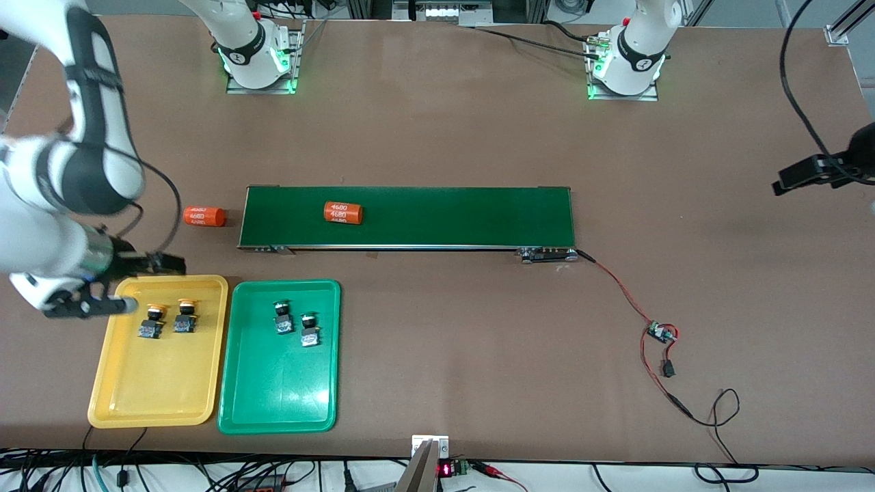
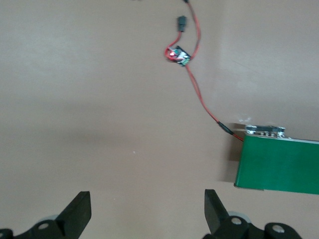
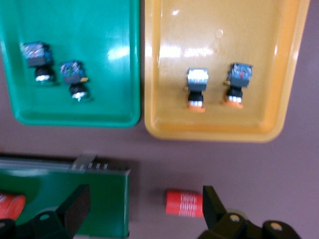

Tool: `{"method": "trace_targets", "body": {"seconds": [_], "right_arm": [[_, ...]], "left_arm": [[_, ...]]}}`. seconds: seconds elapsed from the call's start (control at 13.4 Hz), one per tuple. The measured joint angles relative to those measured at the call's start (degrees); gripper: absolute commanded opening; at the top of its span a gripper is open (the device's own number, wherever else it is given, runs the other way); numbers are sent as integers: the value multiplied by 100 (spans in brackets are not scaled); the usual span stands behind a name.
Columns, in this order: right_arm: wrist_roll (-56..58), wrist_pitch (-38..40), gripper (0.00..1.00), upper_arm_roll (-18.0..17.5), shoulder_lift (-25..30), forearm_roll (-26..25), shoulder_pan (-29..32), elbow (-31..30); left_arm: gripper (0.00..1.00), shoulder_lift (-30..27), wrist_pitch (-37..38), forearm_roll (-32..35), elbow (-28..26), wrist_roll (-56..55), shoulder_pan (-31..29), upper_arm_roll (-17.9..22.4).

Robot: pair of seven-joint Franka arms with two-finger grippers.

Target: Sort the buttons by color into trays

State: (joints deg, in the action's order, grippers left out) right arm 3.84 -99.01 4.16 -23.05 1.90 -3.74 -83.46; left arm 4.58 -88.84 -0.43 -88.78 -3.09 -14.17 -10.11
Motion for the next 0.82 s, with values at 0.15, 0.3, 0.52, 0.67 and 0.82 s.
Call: {"method": "trace_targets", "body": {"seconds": [0.15,0.3,0.52,0.67,0.82], "right_arm": [[0,739,100,0,515,-1,-2,-11],[-3,1018,100,7,971,-6,0,-226],[-11,941,100,46,1869,-14,151,-1191],[-11,808,100,58,2411,-15,337,-1760],[-9,706,100,59,2604,-15,448,-1973]], "left_arm": [[100,-44,0,0,7,0,3,-134],[100,-60,2,0,15,0,3,-187],[100,-59,2,0,18,2,3,-195],[100,-59,2,0,19,2,3,-204],[100,-59,2,0,20,2,3,-206]]}}
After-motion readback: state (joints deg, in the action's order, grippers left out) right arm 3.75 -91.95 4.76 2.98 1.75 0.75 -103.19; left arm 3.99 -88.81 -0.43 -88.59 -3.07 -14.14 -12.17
